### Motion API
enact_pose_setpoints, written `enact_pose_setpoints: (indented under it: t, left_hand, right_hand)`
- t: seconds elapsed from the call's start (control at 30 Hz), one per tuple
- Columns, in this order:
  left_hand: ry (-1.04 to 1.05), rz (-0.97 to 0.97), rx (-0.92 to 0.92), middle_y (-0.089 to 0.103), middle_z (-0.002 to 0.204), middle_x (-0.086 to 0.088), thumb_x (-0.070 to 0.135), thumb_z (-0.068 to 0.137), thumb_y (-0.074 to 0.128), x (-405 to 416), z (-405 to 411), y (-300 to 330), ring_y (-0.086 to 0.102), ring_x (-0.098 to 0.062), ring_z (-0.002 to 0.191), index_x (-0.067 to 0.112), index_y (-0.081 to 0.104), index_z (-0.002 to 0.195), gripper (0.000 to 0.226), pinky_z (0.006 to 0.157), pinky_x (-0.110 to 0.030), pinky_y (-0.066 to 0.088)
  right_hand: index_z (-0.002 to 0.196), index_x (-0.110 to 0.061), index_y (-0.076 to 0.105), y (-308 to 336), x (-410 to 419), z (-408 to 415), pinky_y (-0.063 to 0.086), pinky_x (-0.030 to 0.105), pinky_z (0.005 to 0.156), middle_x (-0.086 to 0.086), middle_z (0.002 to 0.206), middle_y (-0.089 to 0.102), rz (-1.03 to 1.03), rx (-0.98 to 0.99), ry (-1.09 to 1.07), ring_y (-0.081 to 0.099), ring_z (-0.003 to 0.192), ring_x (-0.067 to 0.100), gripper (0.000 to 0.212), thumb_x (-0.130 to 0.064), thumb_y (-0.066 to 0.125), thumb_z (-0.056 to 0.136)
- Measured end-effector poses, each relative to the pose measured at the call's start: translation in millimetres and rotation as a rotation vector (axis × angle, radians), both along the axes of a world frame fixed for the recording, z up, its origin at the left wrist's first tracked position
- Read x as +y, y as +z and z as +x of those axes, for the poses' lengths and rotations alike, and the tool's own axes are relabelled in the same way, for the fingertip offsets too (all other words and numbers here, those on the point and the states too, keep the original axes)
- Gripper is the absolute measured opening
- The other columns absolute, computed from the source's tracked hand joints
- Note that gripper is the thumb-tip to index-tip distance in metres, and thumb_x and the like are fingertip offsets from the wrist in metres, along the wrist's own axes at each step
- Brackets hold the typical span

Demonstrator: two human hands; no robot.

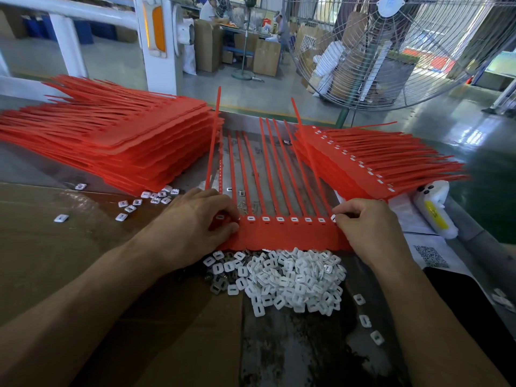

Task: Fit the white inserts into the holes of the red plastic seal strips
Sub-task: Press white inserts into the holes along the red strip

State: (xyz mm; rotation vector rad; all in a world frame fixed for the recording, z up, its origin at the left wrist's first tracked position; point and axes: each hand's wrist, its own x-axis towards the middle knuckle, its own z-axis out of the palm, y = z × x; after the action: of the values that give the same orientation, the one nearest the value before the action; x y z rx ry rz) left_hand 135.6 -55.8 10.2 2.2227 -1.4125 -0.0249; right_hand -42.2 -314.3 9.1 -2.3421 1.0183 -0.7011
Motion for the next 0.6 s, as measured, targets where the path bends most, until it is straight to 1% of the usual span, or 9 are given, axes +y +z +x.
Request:
enact_pose_setpoints:
  t: [0.07, 0.13, 0.27, 0.3, 0.37, 0.43, 0.5, 0.57, 0.6]
  left_hand:
    - [0.000, 0.001, 0.002, 0.059, 0.114, 0.018, 0.052, 0.091, 0.055, 0.1, 0.2, -0.4, 0.049, -0.006, 0.113, 0.038, 0.064, 0.116, 0.030, 0.102, -0.036, 0.044]
    - [0.001, 0.003, 0.001, 0.058, 0.114, 0.019, 0.052, 0.090, 0.054, 0.3, 0.1, -0.8, 0.049, -0.005, 0.112, 0.038, 0.064, 0.116, 0.031, 0.102, -0.036, 0.044]
    - [0.002, 0.011, 0.006, 0.058, 0.114, 0.019, 0.053, 0.090, 0.053, 0.2, 0.2, -0.9, 0.048, -0.005, 0.113, 0.039, 0.063, 0.116, 0.031, 0.102, -0.035, 0.044]
    - [0.002, 0.012, 0.006, 0.058, 0.115, 0.019, 0.053, 0.090, 0.052, 0.1, 0.2, -0.9, 0.048, -0.005, 0.113, 0.039, 0.063, 0.116, 0.032, 0.102, -0.035, 0.044]
    - [0.003, 0.010, -0.001, 0.058, 0.115, 0.019, 0.052, 0.092, 0.054, 0.1, 0.6, -1.6, 0.048, -0.005, 0.113, 0.039, 0.063, 0.117, 0.029, 0.103, -0.036, 0.044]
    - [0.004, 0.006, -0.001, 0.058, 0.115, 0.019, 0.051, 0.092, 0.056, 0.1, 0.9, -2.0, 0.048, -0.004, 0.113, 0.039, 0.063, 0.116, 0.028, 0.102, -0.035, 0.044]
    - [0.005, 0.009, 0.002, 0.058, 0.115, 0.019, 0.051, 0.092, 0.055, 0.0, 0.7, -2.0, 0.048, -0.004, 0.113, 0.039, 0.063, 0.117, 0.029, 0.103, -0.035, 0.044]
    - [0.006, 0.008, 0.001, 0.058, 0.115, 0.019, 0.051, 0.092, 0.055, 0.2, 0.6, -2.4, 0.048, -0.005, 0.113, 0.039, 0.063, 0.117, 0.029, 0.103, -0.035, 0.044]
    - [0.006, 0.006, 0.000, 0.058, 0.115, 0.019, 0.051, 0.092, 0.056, 0.0, 0.6, -2.5, 0.048, -0.005, 0.113, 0.039, 0.063, 0.117, 0.029, 0.103, -0.035, 0.044]
  right_hand:
    - [0.098, -0.024, 0.080, -0.4, -0.9, -0.9, 0.037, 0.010, 0.060, -0.024, 0.082, 0.062, 0.006, 0.000, 0.001, 0.057, 0.073, -0.007, 0.015, -0.016, 0.070, 0.093]
    - [0.096, -0.025, 0.080, -0.3, -1.3, -1.5, 0.038, 0.011, 0.063, -0.026, 0.080, 0.060, 0.005, -0.001, 0.004, 0.057, 0.075, -0.007, 0.013, -0.017, 0.071, 0.092]
    - [0.093, -0.026, 0.082, 0.8, -1.3, -3.0, 0.048, 0.028, 0.074, -0.024, 0.077, 0.063, -0.001, 0.028, 0.004, 0.062, 0.082, 0.002, 0.012, -0.018, 0.073, 0.090]
    - [0.093, -0.026, 0.082, 1.0, -1.5, -3.6, 0.049, 0.029, 0.074, -0.023, 0.077, 0.063, -0.005, 0.037, 0.003, 0.063, 0.084, 0.004, 0.012, -0.018, 0.073, 0.090]
    - [0.094, -0.026, 0.082, 0.9, -1.8, -4.4, 0.046, 0.024, 0.071, -0.025, 0.077, 0.063, -0.012, 0.041, 0.004, 0.061, 0.080, -0.001, 0.013, -0.018, 0.073, 0.090]
    - [0.096, -0.026, 0.082, 0.9, -1.4, -4.6, 0.044, 0.023, 0.070, -0.021, 0.084, 0.069, -0.019, 0.044, 0.008, 0.059, 0.079, -0.002, 0.014, -0.017, 0.073, 0.090]
    - [0.100, -0.025, 0.082, 1.3, -0.4, -4.8, 0.044, 0.027, 0.076, -0.012, 0.098, 0.075, -0.022, 0.051, 0.010, 0.060, 0.086, 0.004, 0.015, -0.018, 0.072, 0.091]
    - [0.103, -0.024, 0.082, 1.4, 0.2, -4.8, 0.044, 0.028, 0.080, -0.008, 0.106, 0.076, -0.026, 0.060, 0.021, 0.060, 0.092, 0.005, 0.016, -0.018, 0.071, 0.093]
    - [0.103, -0.024, 0.082, 1.7, 0.2, -4.9, 0.044, 0.027, 0.080, -0.008, 0.107, 0.076, -0.027, 0.068, 0.023, 0.060, 0.093, 0.005, 0.017, -0.018, 0.070, 0.093]
